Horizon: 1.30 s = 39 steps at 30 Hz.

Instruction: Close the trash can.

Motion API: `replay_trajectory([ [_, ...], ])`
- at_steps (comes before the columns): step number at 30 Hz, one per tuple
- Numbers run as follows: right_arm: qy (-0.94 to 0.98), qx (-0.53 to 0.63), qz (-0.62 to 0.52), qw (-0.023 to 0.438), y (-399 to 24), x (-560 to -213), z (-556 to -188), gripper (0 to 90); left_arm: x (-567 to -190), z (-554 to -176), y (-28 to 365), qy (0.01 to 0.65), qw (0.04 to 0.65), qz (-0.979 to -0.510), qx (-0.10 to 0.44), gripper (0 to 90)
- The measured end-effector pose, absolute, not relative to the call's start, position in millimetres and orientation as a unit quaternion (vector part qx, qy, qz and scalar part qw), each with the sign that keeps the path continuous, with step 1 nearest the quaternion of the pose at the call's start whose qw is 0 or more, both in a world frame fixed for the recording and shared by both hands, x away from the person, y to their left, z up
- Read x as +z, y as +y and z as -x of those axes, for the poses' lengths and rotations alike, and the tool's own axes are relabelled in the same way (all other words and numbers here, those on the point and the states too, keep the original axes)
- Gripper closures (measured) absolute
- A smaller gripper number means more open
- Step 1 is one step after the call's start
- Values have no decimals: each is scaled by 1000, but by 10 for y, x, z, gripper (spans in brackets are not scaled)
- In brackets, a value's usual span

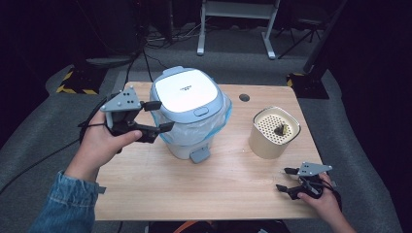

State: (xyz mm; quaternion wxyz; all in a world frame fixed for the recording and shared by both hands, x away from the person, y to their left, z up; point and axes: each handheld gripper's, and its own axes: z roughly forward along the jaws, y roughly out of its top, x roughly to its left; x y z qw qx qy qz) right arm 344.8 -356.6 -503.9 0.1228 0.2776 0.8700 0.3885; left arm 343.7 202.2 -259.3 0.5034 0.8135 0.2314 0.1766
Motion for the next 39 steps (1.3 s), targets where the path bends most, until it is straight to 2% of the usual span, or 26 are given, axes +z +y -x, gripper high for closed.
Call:
replay_trajectory([
  [10, 871, 390, -272, 121, -3565, -5040, -3468, 210, -2835, -3113, 2215, 256, 478, -818, 193, 265],
  [20, 871, 389, -273, 121, -3542, -5039, -3499, 209, -3185, -2879, 2328, 256, 487, -817, 171, 251],
  [39, 871, 389, -273, 121, -3540, -5040, -3499, 209, -4107, -2854, 2552, 289, 482, -814, 148, 236],
])
